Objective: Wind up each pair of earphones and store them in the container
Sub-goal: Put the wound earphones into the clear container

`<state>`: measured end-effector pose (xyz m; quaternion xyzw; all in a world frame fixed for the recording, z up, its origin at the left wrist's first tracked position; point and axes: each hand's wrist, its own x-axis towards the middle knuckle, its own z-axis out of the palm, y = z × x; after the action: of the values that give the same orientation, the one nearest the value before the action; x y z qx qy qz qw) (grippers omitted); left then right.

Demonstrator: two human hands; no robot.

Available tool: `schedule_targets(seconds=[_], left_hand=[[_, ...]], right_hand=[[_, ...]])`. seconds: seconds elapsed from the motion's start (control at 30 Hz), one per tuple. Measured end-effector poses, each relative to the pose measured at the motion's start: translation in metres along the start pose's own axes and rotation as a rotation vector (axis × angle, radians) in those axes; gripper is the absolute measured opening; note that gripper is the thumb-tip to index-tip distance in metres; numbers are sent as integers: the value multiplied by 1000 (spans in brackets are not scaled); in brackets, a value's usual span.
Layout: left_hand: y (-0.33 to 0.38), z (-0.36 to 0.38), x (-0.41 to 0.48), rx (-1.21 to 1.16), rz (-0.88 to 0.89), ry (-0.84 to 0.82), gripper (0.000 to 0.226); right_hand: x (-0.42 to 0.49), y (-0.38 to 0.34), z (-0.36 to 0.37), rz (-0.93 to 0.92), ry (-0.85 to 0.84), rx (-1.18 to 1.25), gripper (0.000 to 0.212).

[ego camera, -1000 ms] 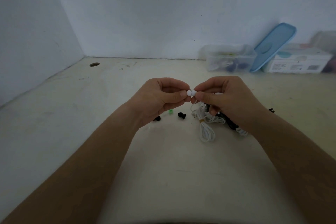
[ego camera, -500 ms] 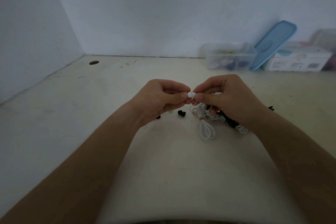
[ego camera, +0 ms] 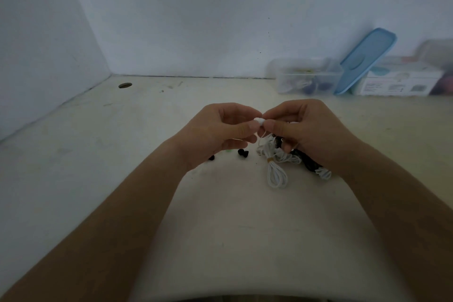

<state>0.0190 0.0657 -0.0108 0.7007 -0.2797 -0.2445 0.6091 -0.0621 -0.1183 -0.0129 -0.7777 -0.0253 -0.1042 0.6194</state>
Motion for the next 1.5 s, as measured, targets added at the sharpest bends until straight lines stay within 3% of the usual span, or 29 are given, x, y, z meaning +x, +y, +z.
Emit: schedule_targets(seconds=[0.1, 0.23, 0.3, 0.47, 0.9, 1.07, 1.5], left_hand=[[0, 8, 1, 271, 53, 18, 28], [-8, 25, 4, 673, 93, -23, 39], [-10, 34, 6, 753, 115, 15, 34], [-7, 36, 8, 739, 180, 68, 29], [24, 16, 16, 316, 161, 187, 23], [49, 19, 47, 212, 131, 196, 17], [72, 43, 229, 426, 124, 356, 14]], right_hand=[[3, 2, -2, 40, 37, 149, 31], [6, 4, -4, 79, 61, 341, 22], [6, 3, -4, 82, 64, 379, 21], [5, -4, -2, 103, 88, 445, 33], [28, -22, -5, 326, 259, 686, 22], [50, -37, -26, 317, 310, 815, 19], [169, -22, -141, 391, 627, 859, 22]])
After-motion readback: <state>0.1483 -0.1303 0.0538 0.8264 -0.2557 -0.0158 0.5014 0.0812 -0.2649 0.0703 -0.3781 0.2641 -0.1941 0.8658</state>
